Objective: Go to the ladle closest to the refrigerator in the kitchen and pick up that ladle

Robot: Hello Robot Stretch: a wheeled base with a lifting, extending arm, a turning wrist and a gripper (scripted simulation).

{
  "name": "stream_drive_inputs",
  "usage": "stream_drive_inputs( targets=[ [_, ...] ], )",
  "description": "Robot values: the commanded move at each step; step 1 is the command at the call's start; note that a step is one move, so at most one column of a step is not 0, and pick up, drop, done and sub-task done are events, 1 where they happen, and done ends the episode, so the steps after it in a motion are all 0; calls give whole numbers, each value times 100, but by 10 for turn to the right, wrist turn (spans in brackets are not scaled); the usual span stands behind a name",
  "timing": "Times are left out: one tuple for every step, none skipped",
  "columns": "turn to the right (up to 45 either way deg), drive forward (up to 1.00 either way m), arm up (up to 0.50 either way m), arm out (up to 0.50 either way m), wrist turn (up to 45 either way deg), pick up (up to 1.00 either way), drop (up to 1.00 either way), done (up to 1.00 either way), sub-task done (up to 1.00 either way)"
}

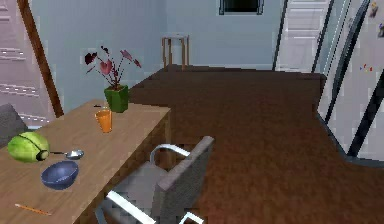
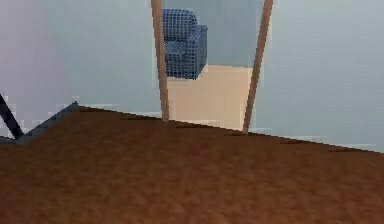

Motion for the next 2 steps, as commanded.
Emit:
stream_drive_inputs(
  targets=[
    [60,0,0,0,0,0,0,0,0],
    [0,20,0,0,0,0,0,0,0]
  ],
)
